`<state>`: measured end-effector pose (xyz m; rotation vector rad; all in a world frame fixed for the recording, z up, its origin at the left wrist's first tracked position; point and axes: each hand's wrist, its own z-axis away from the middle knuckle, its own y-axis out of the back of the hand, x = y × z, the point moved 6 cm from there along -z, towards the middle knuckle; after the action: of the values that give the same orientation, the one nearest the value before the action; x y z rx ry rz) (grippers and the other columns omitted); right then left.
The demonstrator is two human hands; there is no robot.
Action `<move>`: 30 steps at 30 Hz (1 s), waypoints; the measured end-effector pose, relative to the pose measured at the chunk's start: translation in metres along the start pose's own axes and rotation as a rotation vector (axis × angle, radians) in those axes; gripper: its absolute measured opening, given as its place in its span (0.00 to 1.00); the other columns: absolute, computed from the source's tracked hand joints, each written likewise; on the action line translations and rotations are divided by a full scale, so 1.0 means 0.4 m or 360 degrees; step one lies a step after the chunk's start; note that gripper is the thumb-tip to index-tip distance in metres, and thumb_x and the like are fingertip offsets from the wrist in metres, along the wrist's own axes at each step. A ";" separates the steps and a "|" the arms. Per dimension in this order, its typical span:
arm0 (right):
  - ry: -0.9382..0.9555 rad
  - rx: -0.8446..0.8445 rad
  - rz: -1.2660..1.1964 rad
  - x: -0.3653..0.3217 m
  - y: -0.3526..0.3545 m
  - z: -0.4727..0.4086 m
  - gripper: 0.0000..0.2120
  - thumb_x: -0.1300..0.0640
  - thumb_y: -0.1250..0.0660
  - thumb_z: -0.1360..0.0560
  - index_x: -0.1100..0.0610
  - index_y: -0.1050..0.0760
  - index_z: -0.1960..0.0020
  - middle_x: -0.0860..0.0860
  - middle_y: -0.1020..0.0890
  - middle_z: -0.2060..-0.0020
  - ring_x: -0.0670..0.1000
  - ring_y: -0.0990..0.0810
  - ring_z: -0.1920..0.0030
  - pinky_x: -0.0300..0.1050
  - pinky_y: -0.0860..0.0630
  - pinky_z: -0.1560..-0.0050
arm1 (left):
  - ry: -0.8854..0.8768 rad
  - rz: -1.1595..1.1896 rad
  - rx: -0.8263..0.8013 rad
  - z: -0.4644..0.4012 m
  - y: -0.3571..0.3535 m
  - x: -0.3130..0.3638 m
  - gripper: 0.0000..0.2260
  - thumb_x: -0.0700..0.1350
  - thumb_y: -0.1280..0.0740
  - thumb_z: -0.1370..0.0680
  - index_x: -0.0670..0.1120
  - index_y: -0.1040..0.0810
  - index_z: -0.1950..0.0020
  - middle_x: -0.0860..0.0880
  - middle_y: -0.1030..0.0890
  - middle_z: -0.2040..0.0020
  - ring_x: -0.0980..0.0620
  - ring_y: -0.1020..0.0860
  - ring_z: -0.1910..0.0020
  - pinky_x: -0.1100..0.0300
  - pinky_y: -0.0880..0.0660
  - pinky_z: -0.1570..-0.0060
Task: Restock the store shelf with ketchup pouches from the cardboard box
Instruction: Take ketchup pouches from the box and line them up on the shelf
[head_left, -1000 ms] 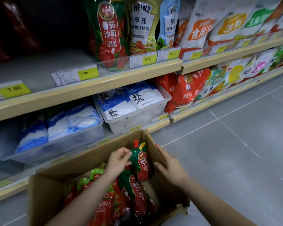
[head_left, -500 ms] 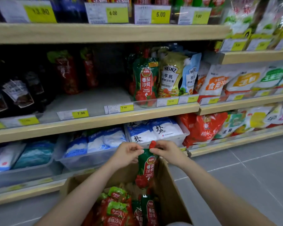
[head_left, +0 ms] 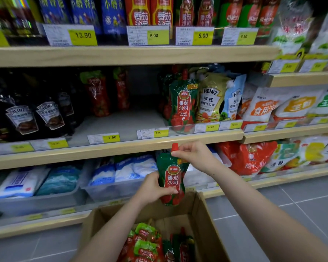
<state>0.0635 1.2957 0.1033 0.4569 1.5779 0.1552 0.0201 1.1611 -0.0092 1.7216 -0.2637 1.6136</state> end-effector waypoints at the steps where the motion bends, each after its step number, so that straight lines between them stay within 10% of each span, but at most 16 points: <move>1: 0.0007 0.0026 0.0016 -0.005 0.006 -0.003 0.13 0.54 0.28 0.30 0.51 0.23 0.73 0.45 0.18 0.74 0.40 0.21 0.70 0.32 0.27 0.68 | -0.0015 -0.0019 0.0024 -0.002 0.003 0.005 0.27 0.52 0.21 0.40 0.49 0.24 0.44 0.50 0.19 0.46 0.54 0.21 0.47 0.52 0.24 0.43; 8: -0.0002 0.0028 -0.0206 -0.005 0.023 -0.005 0.02 0.56 0.30 0.29 0.53 0.19 0.58 0.46 0.16 0.65 0.39 0.19 0.63 0.32 0.24 0.65 | -0.0076 0.0051 0.0160 -0.007 0.033 0.017 0.20 0.52 0.22 0.39 0.55 0.23 0.50 0.55 0.18 0.51 0.57 0.21 0.49 0.59 0.22 0.50; 14: -0.0123 -0.0053 -0.0236 0.043 0.012 0.001 0.14 0.54 0.36 0.24 0.65 0.20 0.53 0.53 0.15 0.62 0.48 0.17 0.60 0.41 0.19 0.63 | -0.0079 0.0133 0.0079 0.001 0.026 0.024 0.18 0.50 0.21 0.38 0.58 0.23 0.52 0.59 0.18 0.53 0.63 0.20 0.52 0.68 0.24 0.56; 30: -0.0148 -0.0250 -0.0166 0.074 -0.034 0.013 0.05 0.50 0.31 0.29 0.46 0.19 0.54 0.43 0.15 0.56 0.41 0.17 0.54 0.37 0.20 0.60 | -0.0097 0.0192 0.0140 -0.003 0.062 0.002 0.19 0.44 0.22 0.36 0.53 0.22 0.48 0.56 0.18 0.50 0.58 0.20 0.49 0.61 0.22 0.49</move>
<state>0.0659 1.2939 0.0706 0.2552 1.4820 0.1743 0.0042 1.1448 0.0007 1.8550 -0.3363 1.6831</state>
